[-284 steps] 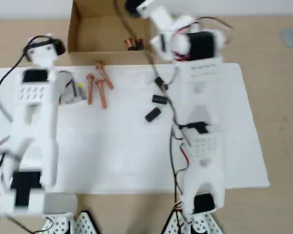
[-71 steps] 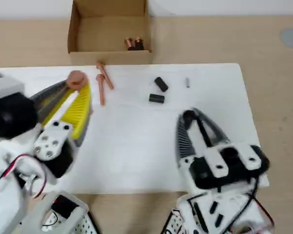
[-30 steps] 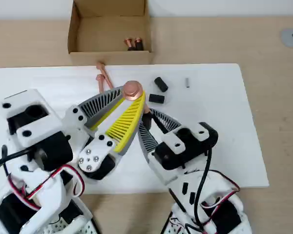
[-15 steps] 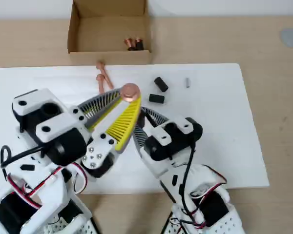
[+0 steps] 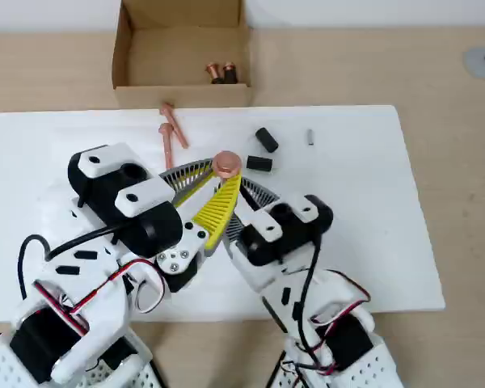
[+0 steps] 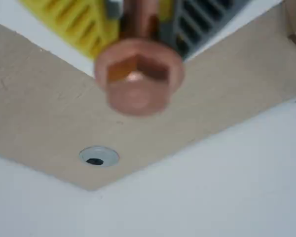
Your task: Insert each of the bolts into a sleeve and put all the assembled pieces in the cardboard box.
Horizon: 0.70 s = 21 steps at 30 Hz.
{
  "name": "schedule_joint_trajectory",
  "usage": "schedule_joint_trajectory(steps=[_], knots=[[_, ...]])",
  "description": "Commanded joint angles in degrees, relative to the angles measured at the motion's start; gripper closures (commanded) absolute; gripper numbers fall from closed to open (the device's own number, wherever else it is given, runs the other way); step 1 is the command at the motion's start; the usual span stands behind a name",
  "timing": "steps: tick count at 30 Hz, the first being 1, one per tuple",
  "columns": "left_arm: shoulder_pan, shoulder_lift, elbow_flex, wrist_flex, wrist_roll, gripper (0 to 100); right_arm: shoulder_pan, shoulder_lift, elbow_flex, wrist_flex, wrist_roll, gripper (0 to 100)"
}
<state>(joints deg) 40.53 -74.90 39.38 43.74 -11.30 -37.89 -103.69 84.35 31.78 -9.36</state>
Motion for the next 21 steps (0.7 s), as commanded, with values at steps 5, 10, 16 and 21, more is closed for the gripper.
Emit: schedule_joint_trajectory(steps=[5, 10, 16, 21], knots=[[-1.0, -0.6, -0.4, 0.1, 0.0, 99, -1.0, -7.1, 0.7, -2.1, -0.3, 98.9], [-1.0, -0.6, -0.4, 0.1, 0.0, 99, -1.0, -7.1, 0.7, -2.1, -0.3, 98.9], [-1.0, -0.6, 3.7, -0.4, 0.0, 99, -1.0, -7.1, 0.7, -2.1, -0.4, 98.9], [-1.0, -0.6, 4.1, -0.4, 3.6, 99, -1.0, -7.1, 0.7, -2.1, -0.4, 98.9]])
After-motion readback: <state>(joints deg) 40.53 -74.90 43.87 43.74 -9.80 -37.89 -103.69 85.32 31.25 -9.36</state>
